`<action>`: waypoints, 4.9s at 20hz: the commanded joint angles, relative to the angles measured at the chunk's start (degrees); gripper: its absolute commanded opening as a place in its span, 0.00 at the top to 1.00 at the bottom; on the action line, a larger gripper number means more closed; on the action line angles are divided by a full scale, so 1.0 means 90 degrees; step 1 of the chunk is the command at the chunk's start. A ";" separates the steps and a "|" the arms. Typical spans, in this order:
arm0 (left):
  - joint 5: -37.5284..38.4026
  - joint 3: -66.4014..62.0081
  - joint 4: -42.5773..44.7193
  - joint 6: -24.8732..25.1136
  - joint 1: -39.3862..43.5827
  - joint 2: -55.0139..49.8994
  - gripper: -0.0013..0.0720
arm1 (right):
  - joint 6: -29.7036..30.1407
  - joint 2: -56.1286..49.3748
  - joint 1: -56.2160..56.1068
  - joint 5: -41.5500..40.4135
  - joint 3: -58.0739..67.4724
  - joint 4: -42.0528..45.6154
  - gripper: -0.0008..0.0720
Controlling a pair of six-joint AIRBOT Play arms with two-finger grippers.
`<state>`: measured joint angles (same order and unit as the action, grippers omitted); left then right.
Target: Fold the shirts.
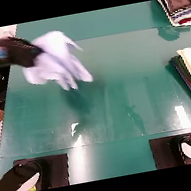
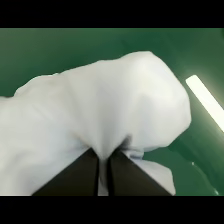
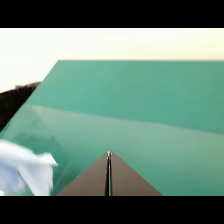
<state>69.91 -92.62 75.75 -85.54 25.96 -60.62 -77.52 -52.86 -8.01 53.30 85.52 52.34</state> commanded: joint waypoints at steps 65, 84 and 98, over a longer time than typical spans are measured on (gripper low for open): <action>-0.0976 0.0794 -0.1234 0.0891 -0.1766 -0.2761 0.95 | 0.0835 -0.3177 -0.1054 0.1117 -0.3606 0.0019 0.97; -0.1144 -0.2375 -0.0767 0.1168 -0.2659 0.2055 0.95 | 0.0437 0.1311 0.3497 0.2307 0.1734 0.0022 0.97; -0.0214 -0.0549 -0.0627 0.1008 -0.2659 -0.1474 0.95 | -0.0151 -0.2081 0.1501 0.3385 0.1564 0.2552 0.97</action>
<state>65.80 -103.20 71.24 -75.66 2.09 -64.42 -77.84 -64.20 13.69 83.77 104.64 63.86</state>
